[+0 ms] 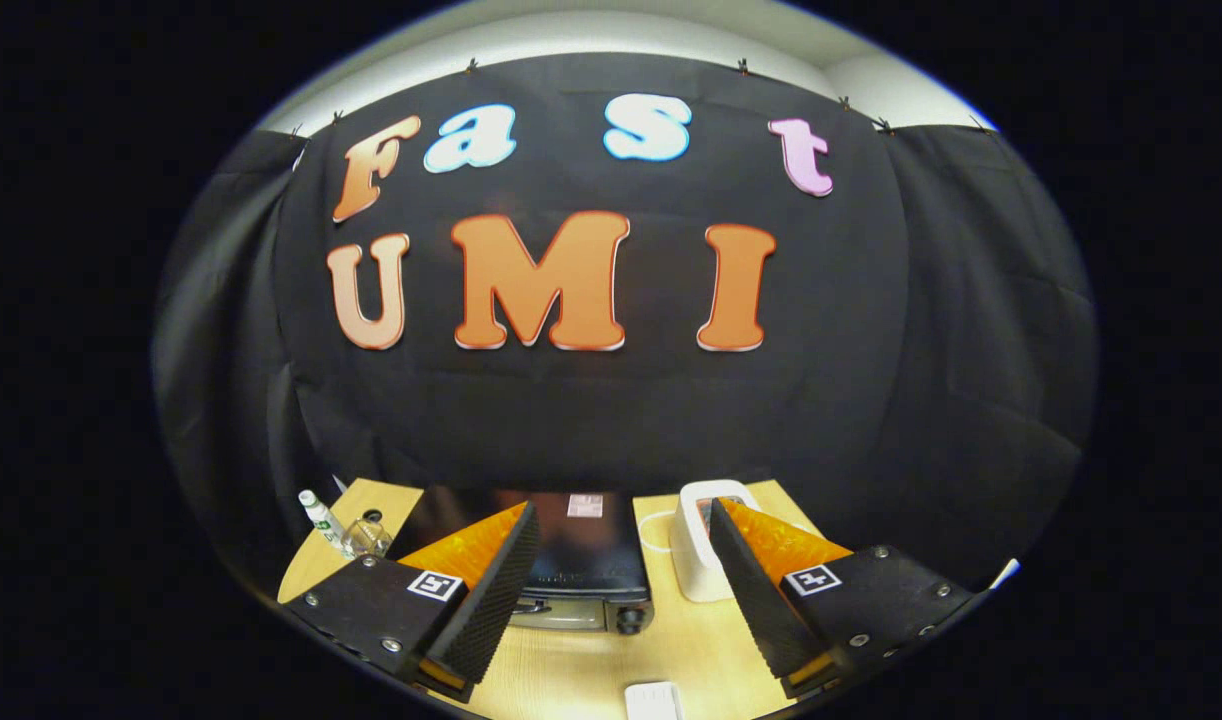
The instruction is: Open the toaster oven, put the food inside, and close the toaster oven door.
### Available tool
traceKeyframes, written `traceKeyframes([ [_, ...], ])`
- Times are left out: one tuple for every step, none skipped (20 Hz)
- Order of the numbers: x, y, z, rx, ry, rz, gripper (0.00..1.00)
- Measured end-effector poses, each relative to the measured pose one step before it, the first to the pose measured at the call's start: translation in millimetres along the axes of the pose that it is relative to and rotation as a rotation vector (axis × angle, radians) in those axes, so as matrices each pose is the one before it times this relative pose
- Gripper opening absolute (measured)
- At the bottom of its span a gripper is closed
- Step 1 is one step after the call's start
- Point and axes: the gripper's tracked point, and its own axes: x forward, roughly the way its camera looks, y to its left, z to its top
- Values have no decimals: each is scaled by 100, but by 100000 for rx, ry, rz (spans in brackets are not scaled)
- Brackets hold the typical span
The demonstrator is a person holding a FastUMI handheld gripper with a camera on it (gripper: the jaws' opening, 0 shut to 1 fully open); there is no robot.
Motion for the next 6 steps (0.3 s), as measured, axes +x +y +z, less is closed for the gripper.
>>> traceKeyframes([
  [-1020,-766,1329,516,-2794,586,100],
  [-853,-667,1232,662,-2567,400,100],
  [-723,-658,1079,663,-2364,133,100],
  [-537,-697,819,617,-1922,263,100],
  [-559,-530,713,571,-1897,195,100],
  [-592,-659,661,170,-1884,-251,100],
])
